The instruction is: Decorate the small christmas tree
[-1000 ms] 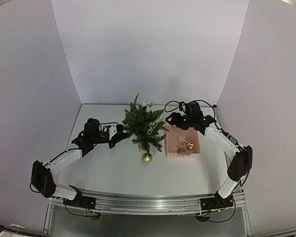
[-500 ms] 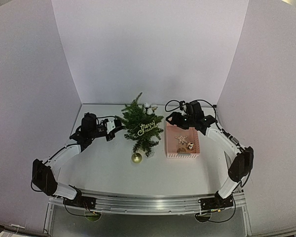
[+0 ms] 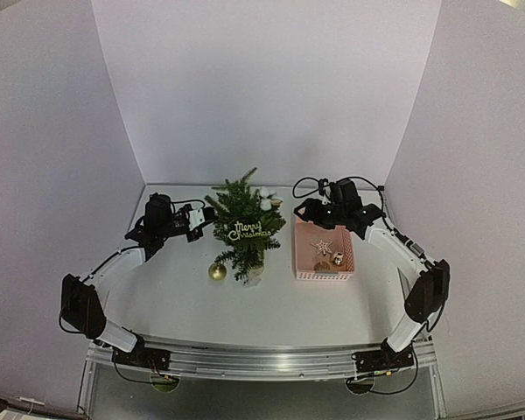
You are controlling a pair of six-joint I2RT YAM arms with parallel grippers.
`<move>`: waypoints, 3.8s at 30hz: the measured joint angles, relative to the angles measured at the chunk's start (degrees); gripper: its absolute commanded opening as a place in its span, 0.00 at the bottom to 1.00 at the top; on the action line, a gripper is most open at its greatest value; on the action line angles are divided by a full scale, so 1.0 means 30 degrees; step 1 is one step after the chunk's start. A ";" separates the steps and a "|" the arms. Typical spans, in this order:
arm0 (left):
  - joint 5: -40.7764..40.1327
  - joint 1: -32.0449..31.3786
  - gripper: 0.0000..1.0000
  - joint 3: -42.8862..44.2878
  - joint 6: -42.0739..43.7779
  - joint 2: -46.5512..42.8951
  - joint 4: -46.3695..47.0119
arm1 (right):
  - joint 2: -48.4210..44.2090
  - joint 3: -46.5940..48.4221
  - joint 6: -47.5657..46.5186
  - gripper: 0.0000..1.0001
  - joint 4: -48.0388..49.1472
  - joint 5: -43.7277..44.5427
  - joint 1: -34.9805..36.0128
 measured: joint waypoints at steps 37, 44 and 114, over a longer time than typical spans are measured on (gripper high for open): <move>0.0353 0.0048 0.68 -0.0043 0.1350 -0.2254 -0.2516 | 0.3203 0.2769 -0.3025 0.62 -0.6469 0.2175 -0.2277; -0.1242 0.0059 0.79 -0.1517 -0.0950 -0.4308 -0.2814 | 0.5453 0.4587 -0.4428 0.68 -1.0465 0.3622 -0.2671; -0.3633 0.0084 0.80 -0.3969 -0.3077 -0.5406 0.0876 | 1.0663 0.7051 -0.4746 0.44 -1.5136 0.6848 -0.2667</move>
